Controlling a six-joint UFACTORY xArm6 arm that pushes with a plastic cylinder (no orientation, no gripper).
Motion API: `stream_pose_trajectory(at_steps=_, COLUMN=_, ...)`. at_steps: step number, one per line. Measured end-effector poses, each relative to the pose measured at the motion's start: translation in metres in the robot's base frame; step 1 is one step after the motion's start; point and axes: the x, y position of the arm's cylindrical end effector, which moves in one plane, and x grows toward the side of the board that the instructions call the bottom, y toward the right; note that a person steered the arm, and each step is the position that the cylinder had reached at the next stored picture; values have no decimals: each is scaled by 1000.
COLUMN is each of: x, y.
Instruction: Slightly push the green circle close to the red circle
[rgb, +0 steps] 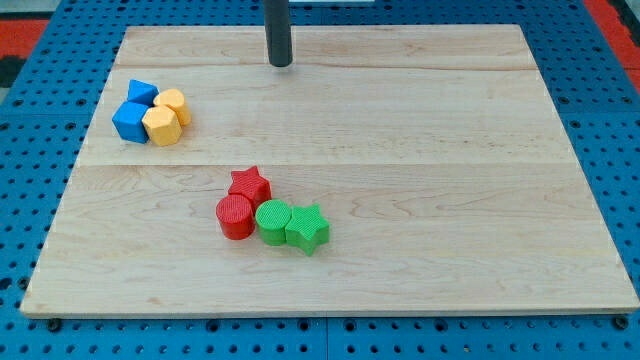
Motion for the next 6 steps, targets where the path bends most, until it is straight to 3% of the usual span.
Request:
stream_pose_trajectory(at_steps=1, x=42, y=36)
stream_pose_trajectory(at_steps=2, x=123, y=71)
stream_pose_trajectory(at_steps=3, x=168, y=73)
stream_pose_trajectory(at_steps=5, x=227, y=45)
stream_pose_trajectory(at_steps=6, x=238, y=-12)
